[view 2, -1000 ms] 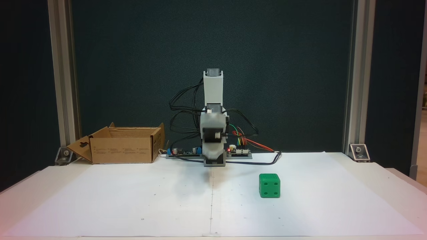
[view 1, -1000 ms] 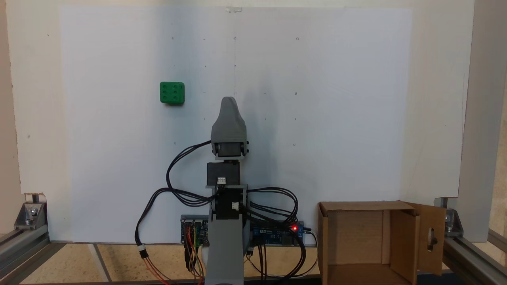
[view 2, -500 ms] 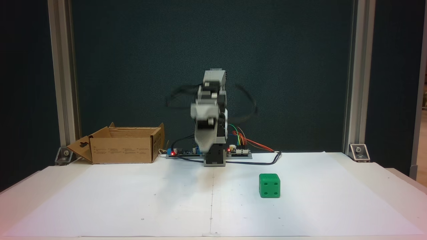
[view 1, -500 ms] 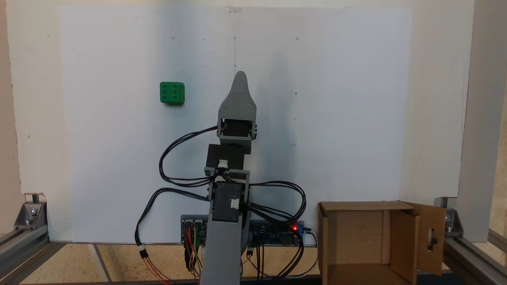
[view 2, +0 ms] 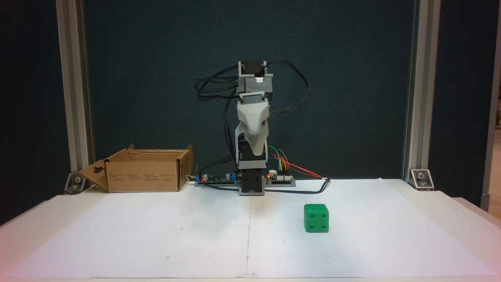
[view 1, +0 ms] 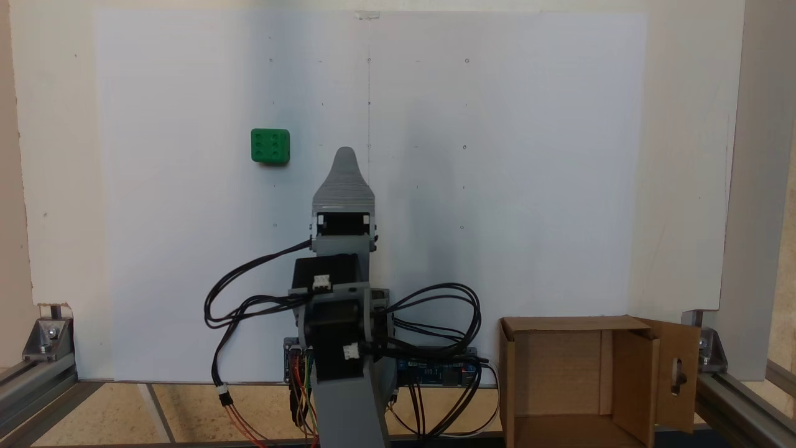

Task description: Grasp a green dice and put it in the bin.

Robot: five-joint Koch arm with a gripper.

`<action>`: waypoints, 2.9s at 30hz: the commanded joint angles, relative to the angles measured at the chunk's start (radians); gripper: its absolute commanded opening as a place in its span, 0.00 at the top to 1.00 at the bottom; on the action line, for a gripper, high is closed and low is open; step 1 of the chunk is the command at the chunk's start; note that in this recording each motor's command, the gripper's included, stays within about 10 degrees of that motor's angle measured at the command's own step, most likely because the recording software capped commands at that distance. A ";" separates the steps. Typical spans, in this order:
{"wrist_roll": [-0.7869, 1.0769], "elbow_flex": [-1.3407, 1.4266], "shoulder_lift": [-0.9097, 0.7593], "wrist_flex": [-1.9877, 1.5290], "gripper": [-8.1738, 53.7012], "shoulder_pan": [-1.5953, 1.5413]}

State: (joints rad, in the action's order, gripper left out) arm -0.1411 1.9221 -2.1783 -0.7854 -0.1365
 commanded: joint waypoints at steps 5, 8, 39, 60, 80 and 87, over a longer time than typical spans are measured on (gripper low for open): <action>-0.250 -0.215 0.152 -0.365 0.19 -0.193; -0.290 -0.281 0.216 -0.371 0.19 -0.272; -0.517 -0.535 0.646 -0.285 0.18 -0.420; -0.532 -0.518 0.706 -0.193 0.18 -0.445; -0.560 -0.479 0.782 -0.095 0.18 -0.442; -0.560 -0.422 0.784 -0.040 0.18 -0.448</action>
State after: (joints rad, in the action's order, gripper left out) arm -0.6335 1.5140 -1.3867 -0.8391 -0.5844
